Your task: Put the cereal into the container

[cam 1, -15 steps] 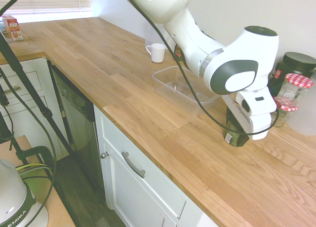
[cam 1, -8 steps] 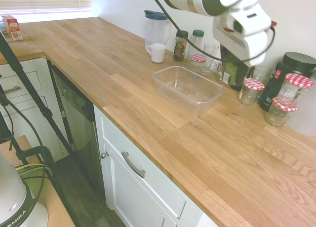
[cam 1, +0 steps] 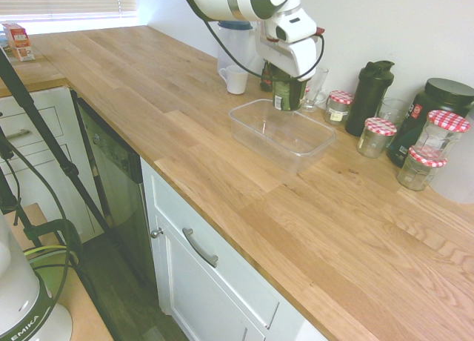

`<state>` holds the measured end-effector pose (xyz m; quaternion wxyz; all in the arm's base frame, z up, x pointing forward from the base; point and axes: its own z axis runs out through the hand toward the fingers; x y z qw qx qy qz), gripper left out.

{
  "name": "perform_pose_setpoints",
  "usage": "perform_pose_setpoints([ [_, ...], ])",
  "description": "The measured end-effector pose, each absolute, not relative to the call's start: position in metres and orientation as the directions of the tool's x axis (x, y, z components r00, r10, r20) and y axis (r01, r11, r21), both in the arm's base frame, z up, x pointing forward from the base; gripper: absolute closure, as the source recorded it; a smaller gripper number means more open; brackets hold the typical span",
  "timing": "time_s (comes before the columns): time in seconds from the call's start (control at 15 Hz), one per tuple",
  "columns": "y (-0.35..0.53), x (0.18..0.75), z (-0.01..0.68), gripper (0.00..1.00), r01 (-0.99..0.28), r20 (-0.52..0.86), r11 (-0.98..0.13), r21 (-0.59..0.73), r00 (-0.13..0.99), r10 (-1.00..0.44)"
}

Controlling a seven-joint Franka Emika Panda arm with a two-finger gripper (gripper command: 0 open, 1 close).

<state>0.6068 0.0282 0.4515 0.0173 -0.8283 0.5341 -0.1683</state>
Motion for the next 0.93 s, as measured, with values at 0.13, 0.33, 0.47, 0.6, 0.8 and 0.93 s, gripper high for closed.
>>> perform_pose_setpoints([
  [0.13,0.035,0.627,0.43,1.0,-0.878,0.263,-0.439,-0.191,0.385,-0.885],
  [0.33,0.041,0.651,0.402,1.0,-0.88,0.258,-0.445,-0.166,0.397,-0.881],
  [0.47,0.04,0.661,0.384,1.0,-0.885,0.256,-0.442,-0.149,0.397,-0.881],
  [0.6,0.034,0.668,0.37,1.0,-0.892,0.251,-0.431,-0.135,0.39,-0.886],
  [0.8,0.026,0.673,0.35,1.0,-0.903,0.236,-0.412,-0.119,0.377,-0.896],
  [0.93,0.026,0.676,0.348,0.0,-0.905,0.228,-0.406,-0.126,0.372,-0.9],
])
